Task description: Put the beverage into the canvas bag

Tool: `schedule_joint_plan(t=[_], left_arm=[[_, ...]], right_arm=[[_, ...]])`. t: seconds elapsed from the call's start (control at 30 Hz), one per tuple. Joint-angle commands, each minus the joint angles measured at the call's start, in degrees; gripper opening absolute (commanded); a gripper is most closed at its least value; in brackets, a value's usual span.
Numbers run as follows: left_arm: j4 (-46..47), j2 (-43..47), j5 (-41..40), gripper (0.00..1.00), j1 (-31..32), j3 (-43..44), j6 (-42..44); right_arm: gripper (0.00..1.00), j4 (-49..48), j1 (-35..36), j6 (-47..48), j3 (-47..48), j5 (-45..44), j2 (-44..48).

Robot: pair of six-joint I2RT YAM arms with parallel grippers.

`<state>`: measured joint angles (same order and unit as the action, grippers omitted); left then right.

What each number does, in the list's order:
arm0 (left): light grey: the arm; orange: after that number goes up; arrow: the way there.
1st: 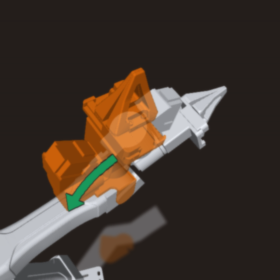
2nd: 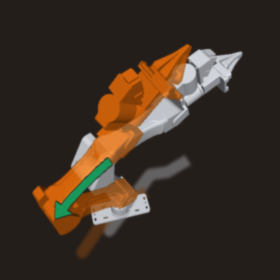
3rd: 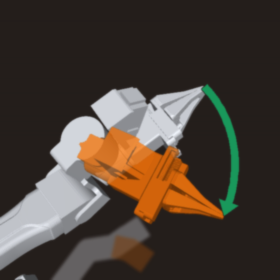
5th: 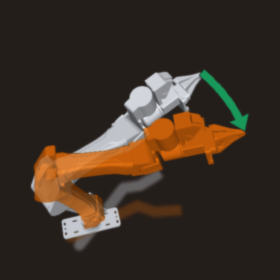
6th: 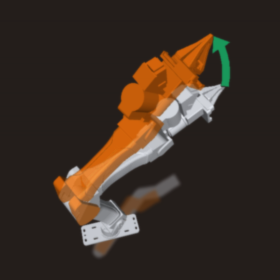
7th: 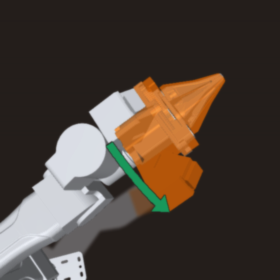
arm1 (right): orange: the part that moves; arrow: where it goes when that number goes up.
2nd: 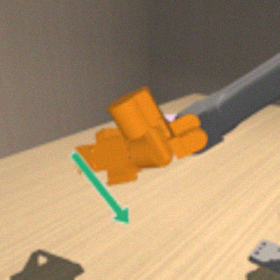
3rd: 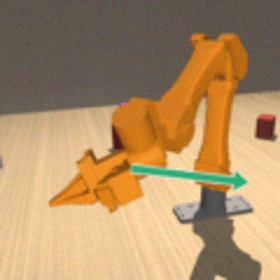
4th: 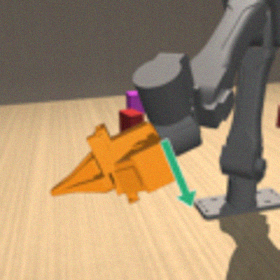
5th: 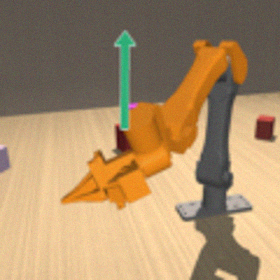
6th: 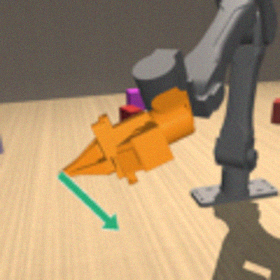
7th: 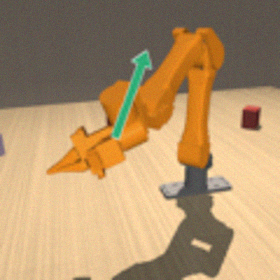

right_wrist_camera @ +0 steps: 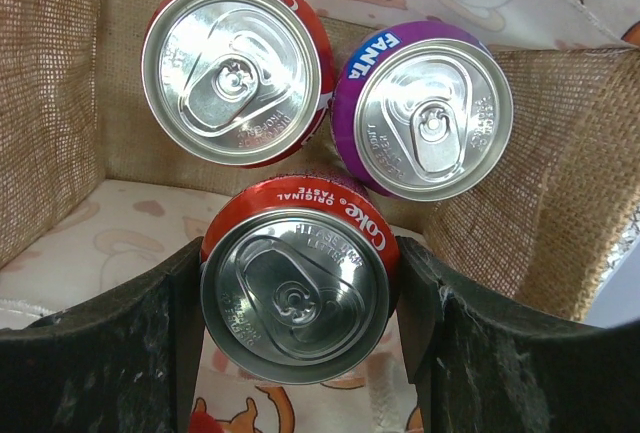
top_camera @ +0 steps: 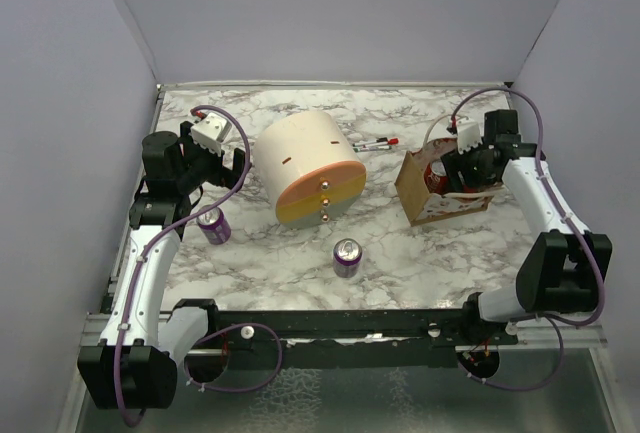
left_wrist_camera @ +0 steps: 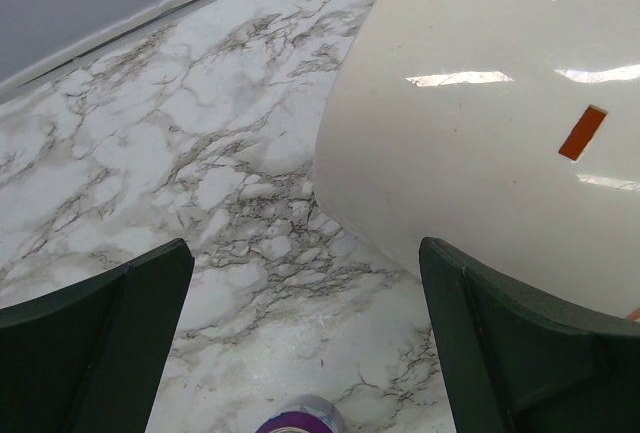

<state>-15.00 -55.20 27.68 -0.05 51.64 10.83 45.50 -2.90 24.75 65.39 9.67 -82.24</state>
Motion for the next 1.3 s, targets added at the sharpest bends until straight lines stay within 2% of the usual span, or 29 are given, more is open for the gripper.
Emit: schedule_joint_plan(t=[0.0,0.27,1.27], left_arm=[[1.3,0.4,1.8,0.99,-0.4,0.2,-0.1],[1.4,0.1,2.0,0.99,-0.4,0.3,-0.3],[1.1,0.5,1.9,0.99,-0.4,0.3,-0.1]], right_arm=[[0.39,-4.2,-0.7,-1.1,-0.5,1.9,-0.3],[0.42,-6.0,-1.1,-1.4,-1.8,2.2,-2.1],[0.73,-6.5,-2.6,1.8,-3.7,2.3,-5.1]])
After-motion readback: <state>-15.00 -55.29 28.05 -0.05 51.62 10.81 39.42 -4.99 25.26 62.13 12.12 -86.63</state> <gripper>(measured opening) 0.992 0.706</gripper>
